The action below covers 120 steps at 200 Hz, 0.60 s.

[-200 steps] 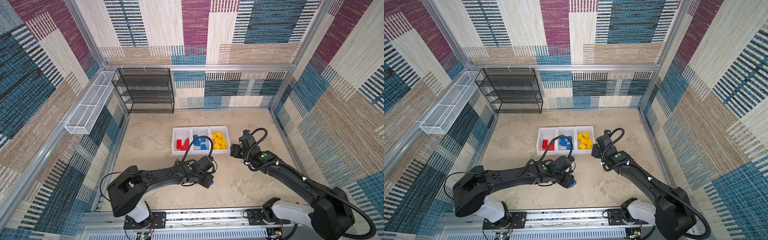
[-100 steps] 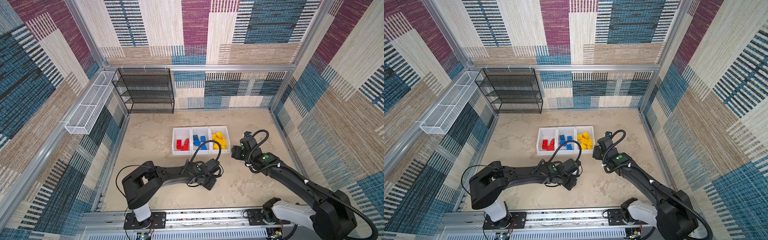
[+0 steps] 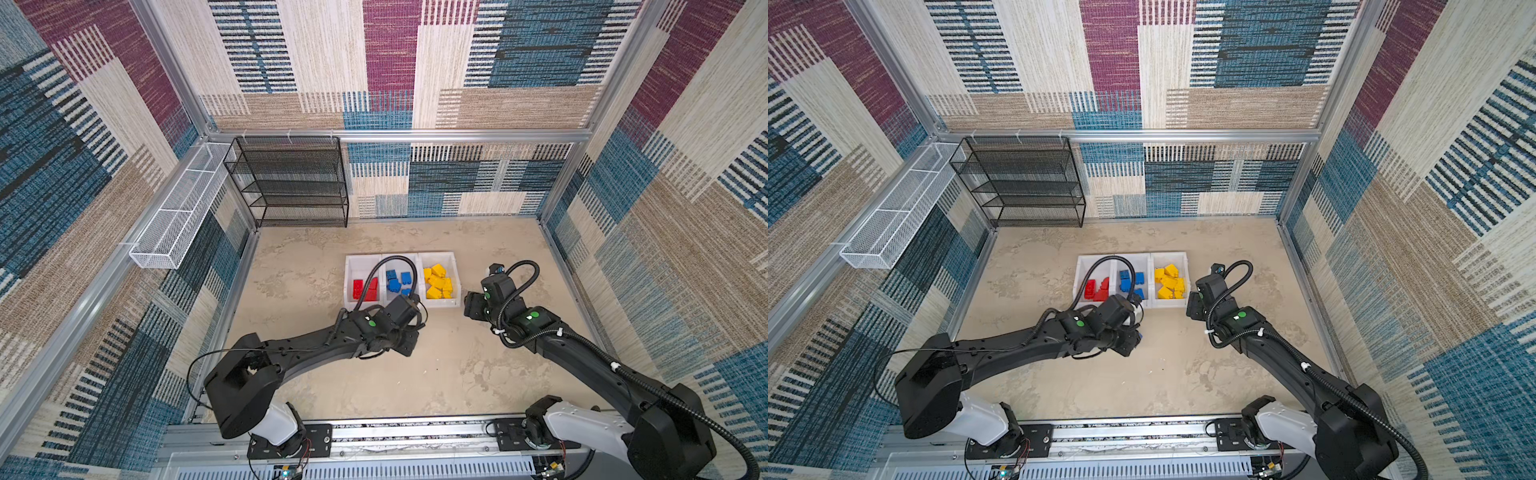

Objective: Sort the legos into containers by color
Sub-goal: 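Carry the blue brick with the left gripper into the middle compartment, release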

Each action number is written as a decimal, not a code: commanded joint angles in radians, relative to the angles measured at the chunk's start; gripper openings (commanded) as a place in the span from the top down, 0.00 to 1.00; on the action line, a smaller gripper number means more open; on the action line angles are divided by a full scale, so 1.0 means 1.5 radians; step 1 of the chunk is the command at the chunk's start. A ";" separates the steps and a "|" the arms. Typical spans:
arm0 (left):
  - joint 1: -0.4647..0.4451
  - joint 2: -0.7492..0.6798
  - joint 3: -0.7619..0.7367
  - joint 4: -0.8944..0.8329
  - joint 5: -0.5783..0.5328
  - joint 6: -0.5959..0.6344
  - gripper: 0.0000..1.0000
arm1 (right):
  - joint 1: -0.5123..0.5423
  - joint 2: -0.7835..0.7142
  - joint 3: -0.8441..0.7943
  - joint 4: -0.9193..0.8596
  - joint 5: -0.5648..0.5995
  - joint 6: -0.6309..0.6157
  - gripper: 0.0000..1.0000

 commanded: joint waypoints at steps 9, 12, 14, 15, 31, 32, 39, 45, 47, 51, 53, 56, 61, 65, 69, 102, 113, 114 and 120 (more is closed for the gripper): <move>0.129 -0.039 0.022 -0.024 0.004 0.046 0.70 | -0.001 -0.002 0.004 0.005 0.000 -0.001 0.25; 0.143 -0.040 0.025 -0.026 0.008 0.050 0.70 | 0.000 -0.003 0.004 0.005 0.000 -0.001 0.25; 0.152 -0.040 0.028 -0.025 0.011 0.053 0.70 | 0.000 -0.002 0.004 0.006 0.000 -0.001 0.25; 0.157 -0.040 0.029 -0.025 0.012 0.054 0.70 | 0.000 -0.002 0.004 0.006 0.000 -0.001 0.25; 0.210 -0.031 0.056 -0.032 0.028 0.071 0.69 | 0.000 -0.002 0.004 0.009 -0.001 -0.002 0.25; 0.212 -0.029 0.058 -0.032 0.029 0.071 0.69 | 0.000 -0.002 0.003 0.009 -0.001 -0.002 0.25; 0.224 -0.023 0.071 -0.032 0.033 0.079 0.69 | 0.000 -0.001 0.003 0.010 -0.003 -0.001 0.25; 0.230 -0.013 0.082 -0.031 0.035 0.084 0.69 | 0.000 0.000 0.002 0.011 -0.004 -0.001 0.25; 0.232 -0.010 0.086 -0.031 0.035 0.085 0.69 | 0.000 0.000 0.001 0.011 -0.004 -0.001 0.25; 0.234 -0.003 0.093 -0.029 0.036 0.088 0.69 | 0.000 0.002 0.002 0.012 -0.005 -0.001 0.25; 0.235 0.002 0.096 -0.028 0.037 0.088 0.69 | 0.000 0.001 0.002 0.012 -0.005 -0.001 0.25; 0.237 0.008 0.102 -0.026 0.038 0.090 0.69 | 0.000 0.002 0.002 0.012 -0.006 -0.001 0.25; 0.238 0.019 0.112 -0.022 0.041 0.093 0.69 | 0.000 0.002 0.002 0.013 -0.008 -0.001 0.25; 0.238 0.030 0.122 -0.020 0.045 0.094 0.69 | 0.000 0.002 0.001 0.013 -0.008 -0.001 0.25; 0.238 0.039 0.131 -0.018 0.048 0.095 0.69 | 0.000 0.003 0.002 0.013 -0.009 -0.002 0.25; 0.238 0.156 0.230 -0.017 0.070 0.087 0.69 | 0.000 0.004 0.008 0.009 -0.013 -0.009 0.25; 0.238 0.192 0.265 -0.021 0.074 0.083 0.69 | 0.000 0.005 0.011 0.007 -0.011 -0.013 0.25; 0.238 0.196 0.268 -0.021 0.075 0.083 0.69 | 0.000 0.005 0.011 0.007 -0.011 -0.014 0.25; 0.239 0.215 0.288 -0.024 0.080 0.081 0.69 | -0.001 0.007 0.013 0.007 -0.011 -0.016 0.25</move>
